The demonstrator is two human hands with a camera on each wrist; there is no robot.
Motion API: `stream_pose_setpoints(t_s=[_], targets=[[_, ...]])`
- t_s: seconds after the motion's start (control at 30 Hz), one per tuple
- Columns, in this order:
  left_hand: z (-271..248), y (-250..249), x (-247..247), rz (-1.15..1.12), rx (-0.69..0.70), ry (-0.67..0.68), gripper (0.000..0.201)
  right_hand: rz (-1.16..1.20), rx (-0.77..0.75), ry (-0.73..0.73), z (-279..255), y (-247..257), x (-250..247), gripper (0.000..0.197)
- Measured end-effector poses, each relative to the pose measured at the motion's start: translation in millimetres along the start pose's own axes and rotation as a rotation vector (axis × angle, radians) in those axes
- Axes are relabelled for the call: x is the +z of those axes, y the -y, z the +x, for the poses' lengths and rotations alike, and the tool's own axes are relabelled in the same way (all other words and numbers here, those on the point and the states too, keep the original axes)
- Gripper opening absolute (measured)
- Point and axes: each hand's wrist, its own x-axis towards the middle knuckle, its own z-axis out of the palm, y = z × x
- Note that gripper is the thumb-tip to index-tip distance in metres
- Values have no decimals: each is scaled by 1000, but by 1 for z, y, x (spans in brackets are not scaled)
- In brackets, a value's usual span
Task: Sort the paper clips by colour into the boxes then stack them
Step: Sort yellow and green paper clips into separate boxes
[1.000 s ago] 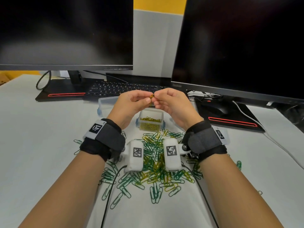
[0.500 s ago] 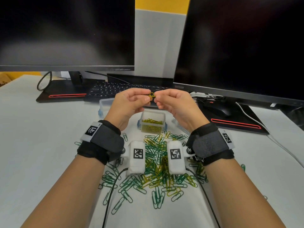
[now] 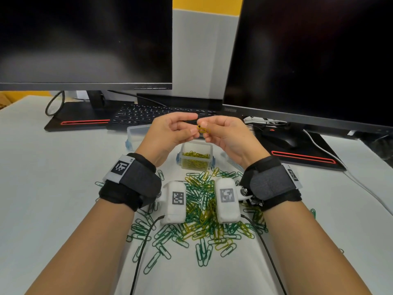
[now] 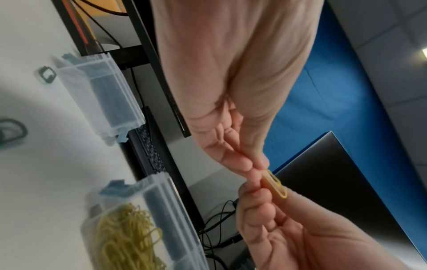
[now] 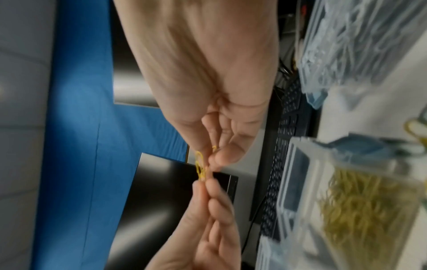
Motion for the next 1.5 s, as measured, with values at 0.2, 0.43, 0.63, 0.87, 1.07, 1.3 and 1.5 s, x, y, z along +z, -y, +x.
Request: stream_pose_setpoints(t_s=[0.2, 0.43, 0.63, 0.87, 1.07, 1.3, 1.5], targets=[[3, 2, -8, 154, -8, -97, 20, -213, 37, -135, 1, 5, -12, 17], [6, 6, -6, 209, -48, -132, 35, -335, 72, -125, -4, 13, -14, 21], [6, -9, -17, -419, -272, -142, 23, -665, 234, 288, -31, 35, -24, 20], [6, 0, -19, -659, -363, -241, 27, -1316, 337, 594, -67, 13, 0, 44], [3, 10, -13, -676, -419, -248, 32, -1199, 140, 515, -69, -10, -5, 10], [-7, -5, 11, -629, -452, -67, 27, -547, 465, 351, -62, 29, -32, 25], [-12, -8, 29, -585, -480, 111, 23, -462, 546, 232, -71, 39, -36, 29]])
